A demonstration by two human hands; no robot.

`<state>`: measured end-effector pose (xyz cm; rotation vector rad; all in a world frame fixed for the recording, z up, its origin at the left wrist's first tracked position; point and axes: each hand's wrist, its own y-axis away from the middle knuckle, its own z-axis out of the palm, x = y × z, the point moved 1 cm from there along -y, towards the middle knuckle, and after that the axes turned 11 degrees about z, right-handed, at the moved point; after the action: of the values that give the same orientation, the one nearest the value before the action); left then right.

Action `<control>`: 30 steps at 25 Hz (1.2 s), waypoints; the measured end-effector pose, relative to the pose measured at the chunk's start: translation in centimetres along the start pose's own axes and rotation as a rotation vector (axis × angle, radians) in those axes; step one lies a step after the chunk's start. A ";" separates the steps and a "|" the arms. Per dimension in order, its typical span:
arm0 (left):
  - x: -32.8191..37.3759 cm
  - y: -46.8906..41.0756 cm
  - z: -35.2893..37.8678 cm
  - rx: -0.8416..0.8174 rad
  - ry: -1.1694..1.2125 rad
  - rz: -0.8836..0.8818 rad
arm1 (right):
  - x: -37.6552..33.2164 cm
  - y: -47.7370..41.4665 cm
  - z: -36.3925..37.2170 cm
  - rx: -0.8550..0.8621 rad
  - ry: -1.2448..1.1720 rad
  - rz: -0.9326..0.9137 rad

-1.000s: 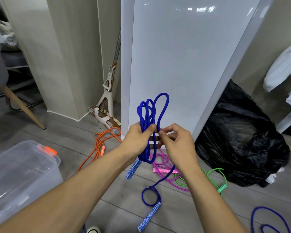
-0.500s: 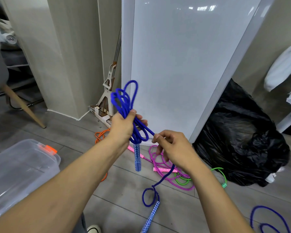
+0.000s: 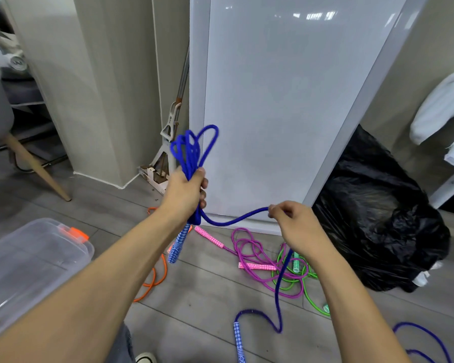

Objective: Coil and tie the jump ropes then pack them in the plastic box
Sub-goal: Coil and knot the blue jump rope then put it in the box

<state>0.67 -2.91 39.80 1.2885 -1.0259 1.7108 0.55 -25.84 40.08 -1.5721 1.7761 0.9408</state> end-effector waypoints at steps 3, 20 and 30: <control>-0.2 2.1 1.2 -0.200 -0.166 0.046 | -1.0 1.0 1.4 -0.150 -0.148 -0.028; 0.7 4.4 2.5 -0.633 -0.456 0.047 | -1.3 1.5 1.6 -0.166 -0.192 -0.054; -1.2 1.1 0.2 0.144 0.177 -0.227 | 1.0 -0.3 -0.8 0.037 -0.113 0.100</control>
<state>-0.04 -3.61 38.52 1.2639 -0.6390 1.7119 0.71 -27.07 39.69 -1.3902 1.7957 1.0173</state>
